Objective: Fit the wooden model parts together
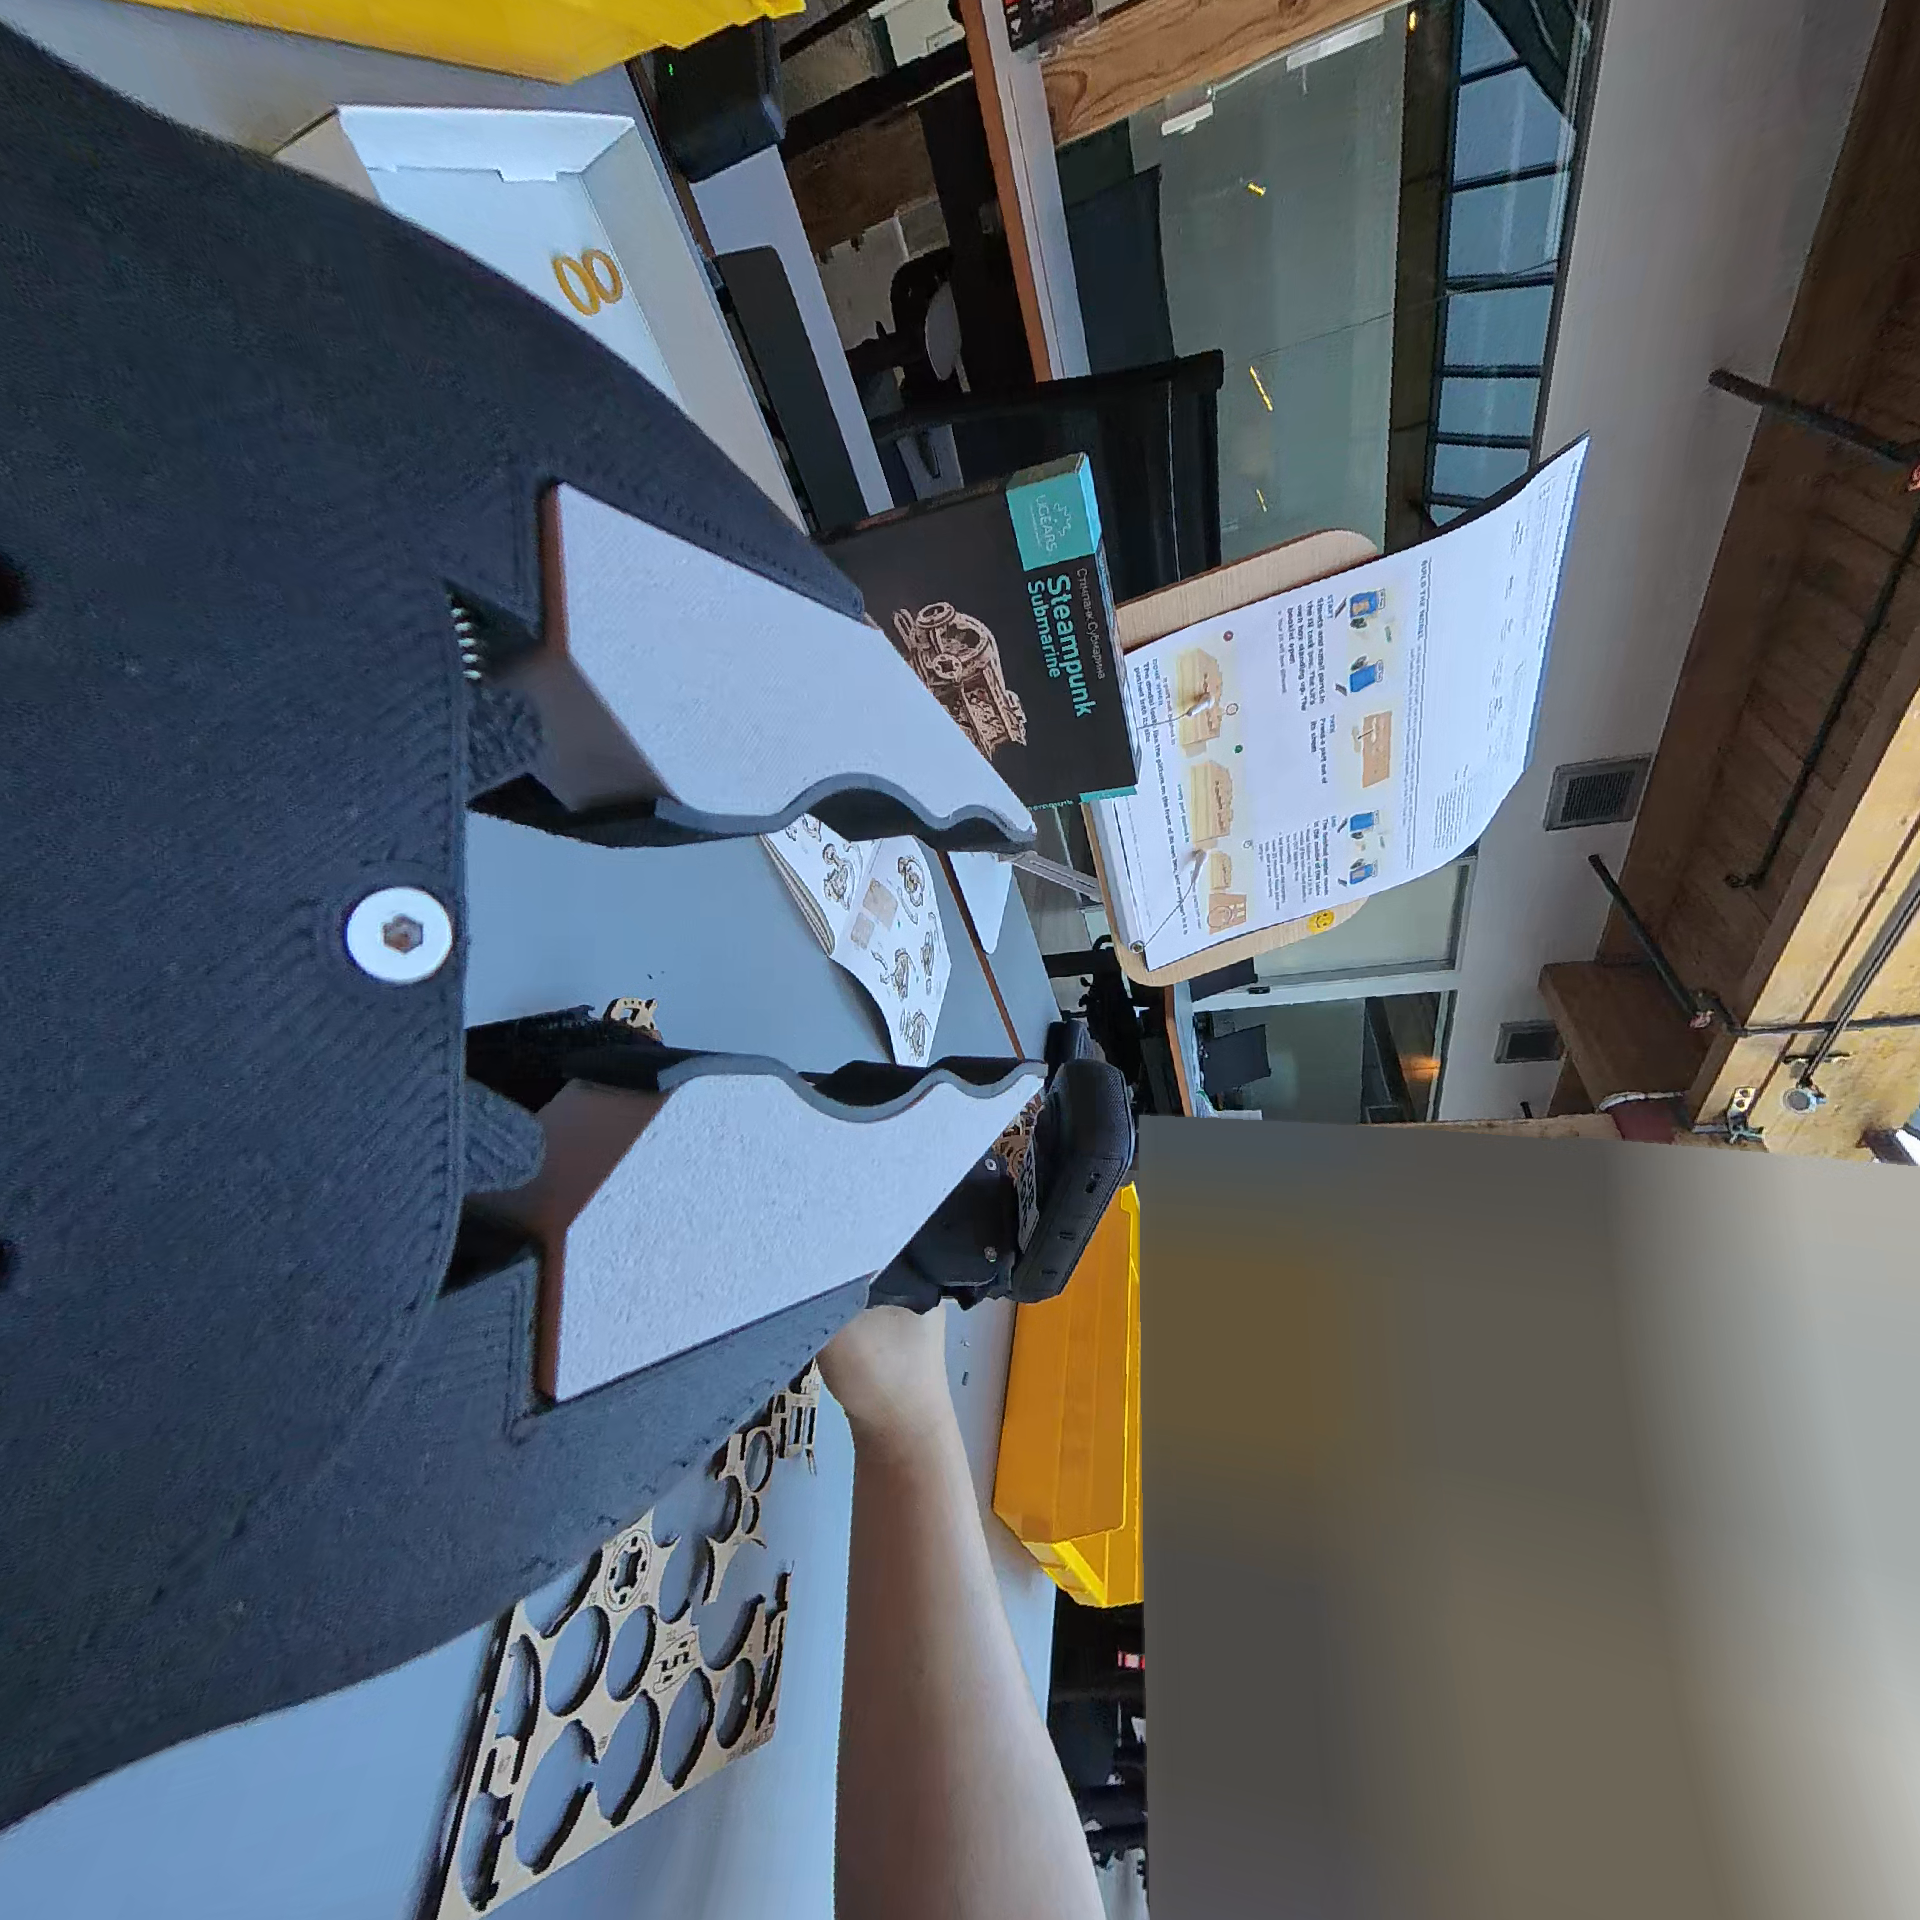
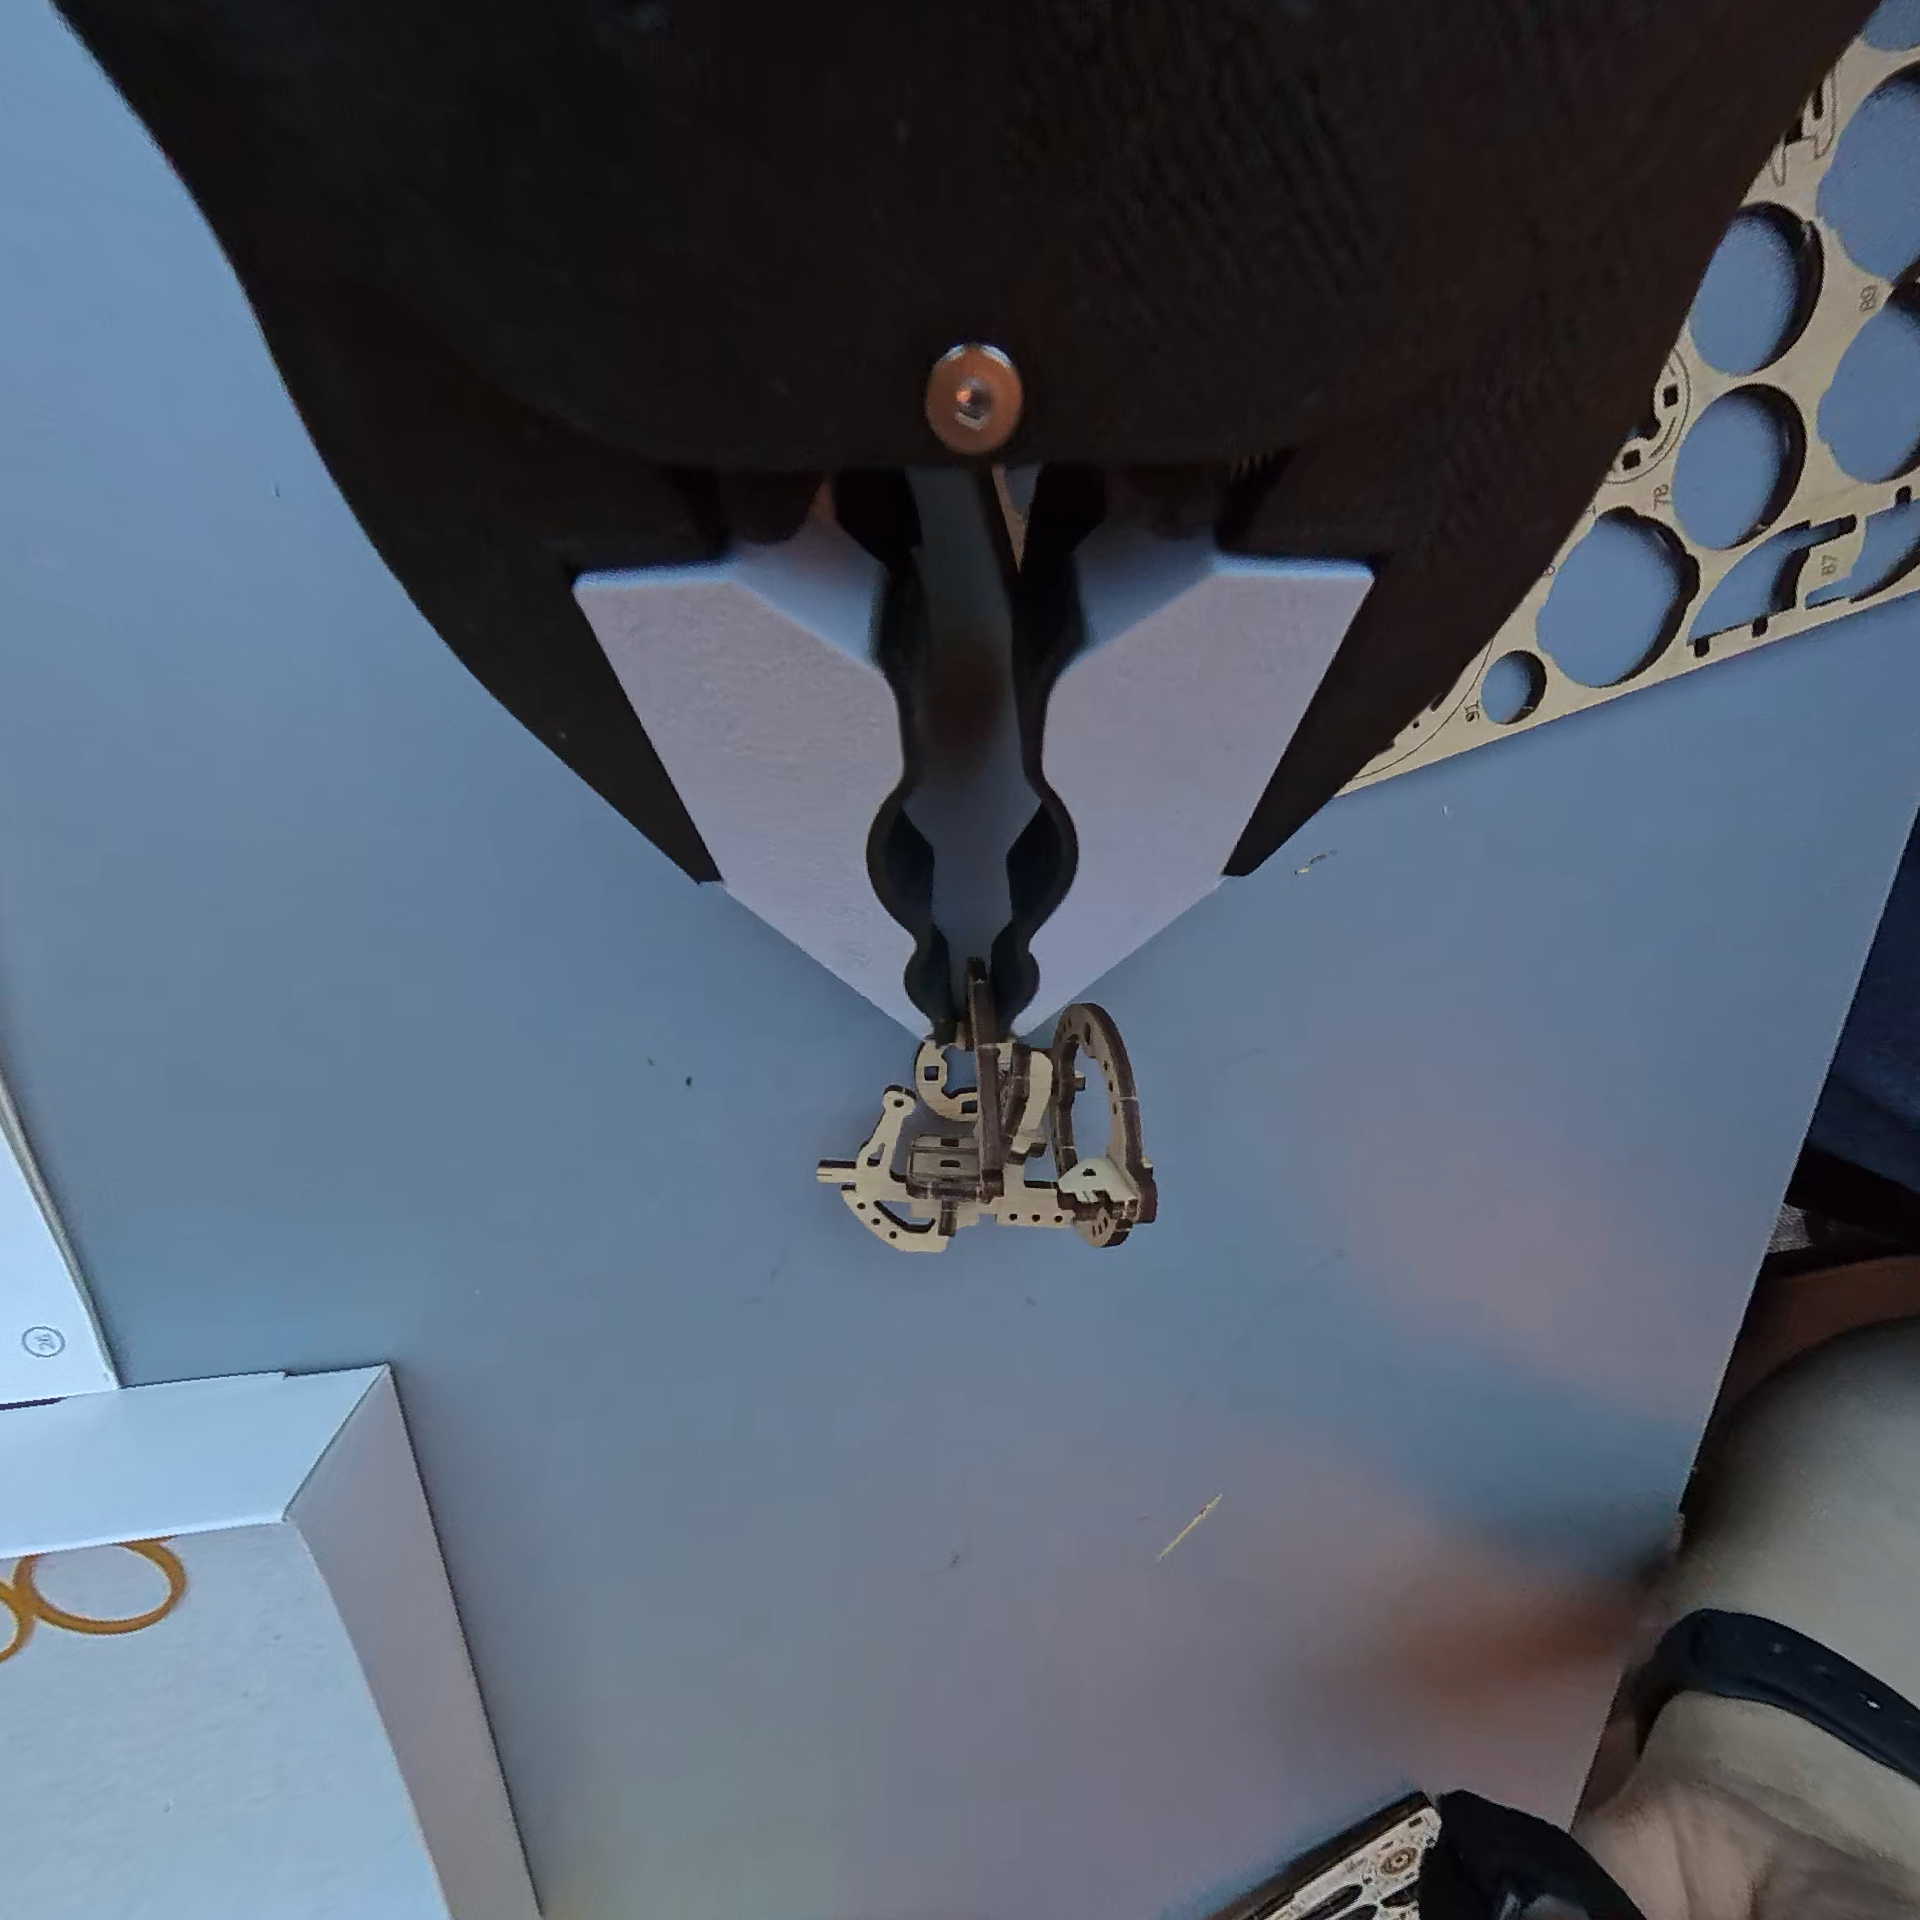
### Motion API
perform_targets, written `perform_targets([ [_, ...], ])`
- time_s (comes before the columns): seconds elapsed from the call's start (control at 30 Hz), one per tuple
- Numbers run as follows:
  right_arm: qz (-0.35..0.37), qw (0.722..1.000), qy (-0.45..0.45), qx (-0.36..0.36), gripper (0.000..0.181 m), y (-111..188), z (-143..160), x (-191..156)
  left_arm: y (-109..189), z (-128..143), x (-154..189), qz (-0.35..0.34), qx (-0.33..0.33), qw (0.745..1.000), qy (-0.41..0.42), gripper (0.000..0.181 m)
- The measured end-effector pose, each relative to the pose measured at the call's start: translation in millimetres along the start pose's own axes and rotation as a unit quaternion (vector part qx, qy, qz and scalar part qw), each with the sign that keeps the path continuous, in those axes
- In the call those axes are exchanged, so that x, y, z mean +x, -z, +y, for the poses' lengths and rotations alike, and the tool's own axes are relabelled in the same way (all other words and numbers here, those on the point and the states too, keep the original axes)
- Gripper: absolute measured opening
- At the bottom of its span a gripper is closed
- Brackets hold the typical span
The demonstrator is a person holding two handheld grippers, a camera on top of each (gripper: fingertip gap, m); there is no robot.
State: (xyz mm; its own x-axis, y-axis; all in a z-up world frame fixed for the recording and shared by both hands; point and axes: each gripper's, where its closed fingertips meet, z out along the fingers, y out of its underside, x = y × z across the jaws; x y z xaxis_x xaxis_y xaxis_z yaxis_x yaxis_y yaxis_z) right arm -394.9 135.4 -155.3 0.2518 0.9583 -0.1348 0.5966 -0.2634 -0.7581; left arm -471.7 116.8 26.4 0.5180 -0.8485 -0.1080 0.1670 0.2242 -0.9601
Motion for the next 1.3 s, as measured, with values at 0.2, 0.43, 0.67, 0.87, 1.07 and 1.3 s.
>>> perform_targets([
  [0.2, 0.000, 1.000, -0.011, 0.011, 0.014, -1.8, -5.1, 0.5, 0.7, 3.2, -1.2, -0.001, -0.003, 1.000, 0.003, 0.038],
  [0.43, -0.005, 1.000, -0.019, 0.018, 0.009, -0.4, -6.3, 0.9, 0.6, 4.5, -1.0, -0.001, -0.008, 1.000, 0.000, 0.036],
  [0.67, -0.009, 1.000, -0.007, 0.009, 0.016, 6.1, -5.9, 4.2, -0.5, 4.3, -1.2, -0.001, -0.009, 1.000, -0.001, 0.036],
  [0.87, -0.007, 1.000, 0.018, -0.007, 0.015, 2.1, -5.4, 2.3, -0.8, 2.9, -2.8, -0.004, -0.009, 1.000, -0.003, 0.037],
  [1.07, -0.003, 1.000, 0.026, -0.004, 0.003, -1.1, -7.5, 2.2, -0.7, -0.2, -4.9, -0.006, -0.008, 1.000, -0.007, 0.037],
  [1.3, -0.009, 1.000, 0.021, -0.004, 0.006, -5.9, -6.1, 0.7, -0.5, 0.1, -6.3, -0.008, -0.010, 1.000, -0.008, 0.037],
])
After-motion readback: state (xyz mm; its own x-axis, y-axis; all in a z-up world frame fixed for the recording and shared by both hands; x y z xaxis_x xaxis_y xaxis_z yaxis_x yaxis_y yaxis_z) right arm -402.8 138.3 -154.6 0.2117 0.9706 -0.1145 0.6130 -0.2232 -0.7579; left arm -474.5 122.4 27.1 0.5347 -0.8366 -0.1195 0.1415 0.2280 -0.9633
